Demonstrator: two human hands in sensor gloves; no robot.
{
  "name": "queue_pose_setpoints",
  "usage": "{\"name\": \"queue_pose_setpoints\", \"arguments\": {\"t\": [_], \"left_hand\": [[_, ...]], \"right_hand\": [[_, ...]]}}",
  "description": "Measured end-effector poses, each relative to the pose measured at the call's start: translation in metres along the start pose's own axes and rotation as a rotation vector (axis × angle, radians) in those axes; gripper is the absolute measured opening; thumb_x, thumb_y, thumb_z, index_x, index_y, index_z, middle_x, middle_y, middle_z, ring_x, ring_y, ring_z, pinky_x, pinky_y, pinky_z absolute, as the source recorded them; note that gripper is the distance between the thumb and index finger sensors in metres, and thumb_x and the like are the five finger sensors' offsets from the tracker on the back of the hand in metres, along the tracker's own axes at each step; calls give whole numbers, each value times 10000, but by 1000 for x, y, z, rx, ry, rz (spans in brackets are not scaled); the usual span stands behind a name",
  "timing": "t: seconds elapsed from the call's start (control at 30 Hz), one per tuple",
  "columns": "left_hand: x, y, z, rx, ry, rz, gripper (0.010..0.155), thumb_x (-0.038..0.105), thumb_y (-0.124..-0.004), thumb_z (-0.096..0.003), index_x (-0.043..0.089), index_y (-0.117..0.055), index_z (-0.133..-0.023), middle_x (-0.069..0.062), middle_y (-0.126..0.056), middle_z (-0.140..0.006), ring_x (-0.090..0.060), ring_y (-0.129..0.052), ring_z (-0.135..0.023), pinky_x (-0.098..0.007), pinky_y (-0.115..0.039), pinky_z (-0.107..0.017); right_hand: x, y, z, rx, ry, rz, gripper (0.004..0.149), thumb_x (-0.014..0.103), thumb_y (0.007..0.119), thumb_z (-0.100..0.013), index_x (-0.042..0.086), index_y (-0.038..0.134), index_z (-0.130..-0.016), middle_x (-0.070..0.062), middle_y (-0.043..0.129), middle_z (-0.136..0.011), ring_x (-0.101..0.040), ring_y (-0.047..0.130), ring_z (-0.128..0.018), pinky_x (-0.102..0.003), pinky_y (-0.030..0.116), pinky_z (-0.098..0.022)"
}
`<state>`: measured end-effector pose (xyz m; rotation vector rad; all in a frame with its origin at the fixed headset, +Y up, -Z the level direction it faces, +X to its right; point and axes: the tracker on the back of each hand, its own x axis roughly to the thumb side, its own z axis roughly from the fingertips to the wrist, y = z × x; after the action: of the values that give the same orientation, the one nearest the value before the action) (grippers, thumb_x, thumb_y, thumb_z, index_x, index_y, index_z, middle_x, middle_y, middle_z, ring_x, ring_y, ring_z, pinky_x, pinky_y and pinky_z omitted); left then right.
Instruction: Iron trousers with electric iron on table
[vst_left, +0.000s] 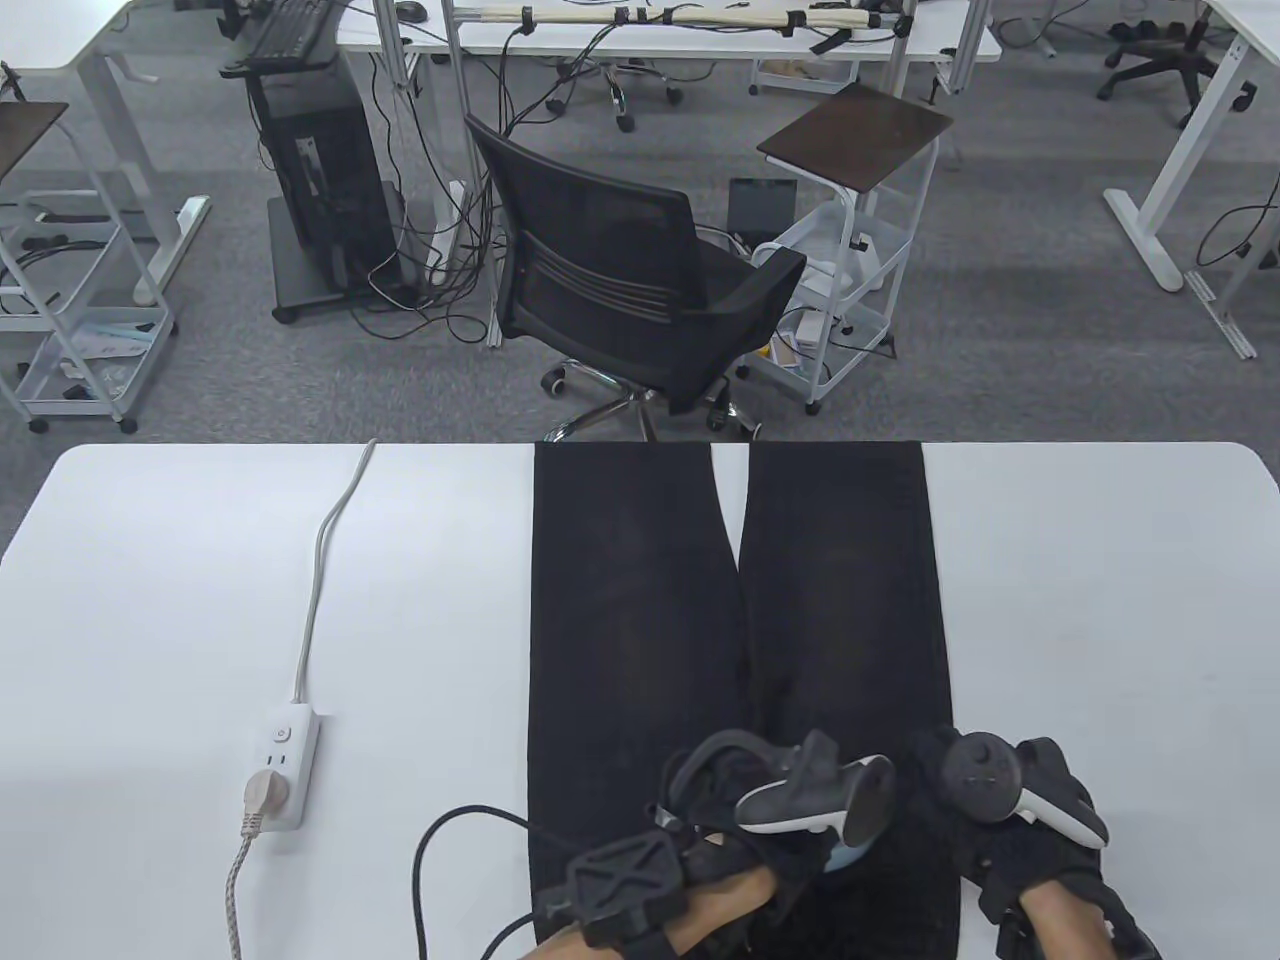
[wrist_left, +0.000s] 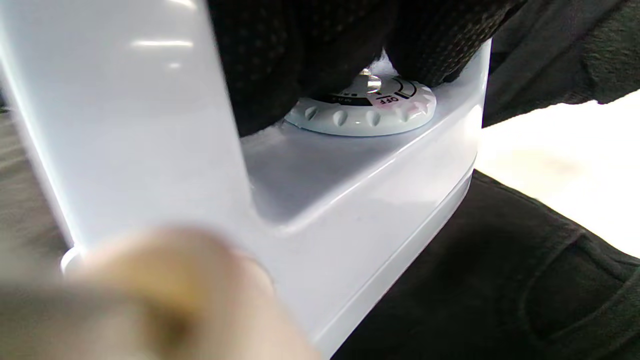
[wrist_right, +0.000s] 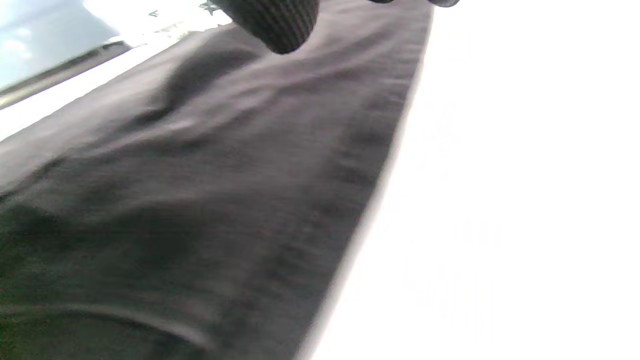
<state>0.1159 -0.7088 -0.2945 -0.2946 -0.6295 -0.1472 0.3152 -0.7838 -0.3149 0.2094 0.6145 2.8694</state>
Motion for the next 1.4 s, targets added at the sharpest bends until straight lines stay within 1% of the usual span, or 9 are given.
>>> {"name": "queue_pose_setpoints", "arguments": {"t": [0.1, 0.17, 0.23, 0.57, 0.8, 0.97, 1.07, 1.2, 1.4], "left_hand": [[21, -12, -22, -47, -38, 14, 467, 467, -788, -611, 100, -726, -894, 35, -962, -494, -161, -1033, -396, -538, -866, -501], [26, -21, -32, -72, -48, 26, 465, 466, -788, -613, 98, -728, -891, 33, -963, -498, -165, -1033, -399, -541, -865, -502], [27, -34, -42, -85, -34, 7, 455, 467, -782, -613, 106, -725, -886, 37, -960, -500, -161, -1033, -402, -539, -865, -507], [6, -24, -78, -4, 93, 36, 439, 469, -781, -628, 115, -724, -883, 46, -949, -501, -153, -1022, -400, -525, -862, -523], [-31, -4, -143, -58, 248, 123, 447, 475, -774, -630, 122, -712, -896, 45, -943, -519, -158, -1015, -423, -528, -848, -545], [-61, 3, -172, -32, 349, 145, 449, 478, -778, -633, 125, -710, -903, 48, -942, -518, -155, -1015, -414, -521, -849, -550], [-72, 4, -178, -57, 382, 212, 457, 475, -777, -641, 124, -696, -921, 45, -936, -530, -161, -1010, -430, -525, -839, -562], [-60, 3, -174, -45, 375, 129, 431, 470, -765, -626, 130, -706, -885, 48, -934, -494, -142, -1010, -394, -524, -863, -514], [-42, -1, -153, -122, 234, 165, 420, 440, -774, -618, 98, -724, -855, 31, -945, -461, -152, -1021, -366, -536, -875, -476]], "right_hand": [[-29, 15, -2, 19, 60, -43, 659, 237, 628, -643, 69, 224, -1136, -280, 204, -1179, -582, 337, -1039, -798, 412, -629], [-38, 20, -3, 103, 66, -144, 669, 260, 611, -652, 77, 186, -1134, -276, 144, -1175, -548, 197, -1037, -800, 362, -629], [-40, 18, 0, 71, 48, -252, 671, 283, 610, -658, 106, 178, -1140, -264, 145, -1182, -560, 172, -1033, -809, 323, -619], [-25, 24, -15, 146, 77, -171, 704, 316, 656, -662, 138, 180, -1150, -221, 29, -1173, -562, 51, -1010, -824, 256, -604], [-26, 24, -14, 149, 74, -184, 716, 305, 677, -660, 135, 190, -1156, -217, 29, -1177, -560, 45, -1010, -825, 249, -603], [-25, 23, -16, 158, 71, -188, 716, 303, 675, -663, 131, 185, -1156, -220, 21, -1174, -556, 36, -1008, -826, 241, -600], [-25, 22, -17, 161, 70, -188, 715, 305, 672, -664, 134, 183, -1156, -220, 15, -1174, -555, 33, -1007, -826, 238, -600], [-23, 21, -18, 159, 74, -187, 709, 305, 671, -666, 136, 188, -1157, -219, 19, -1175, -554, 36, -1009, -826, 239, -602], [-24, 22, -18, 157, 77, -203, 694, 304, 658, -668, 153, 188, -1156, -202, 13, -1176, -536, 26, -1010, -818, 223, -605]]}}
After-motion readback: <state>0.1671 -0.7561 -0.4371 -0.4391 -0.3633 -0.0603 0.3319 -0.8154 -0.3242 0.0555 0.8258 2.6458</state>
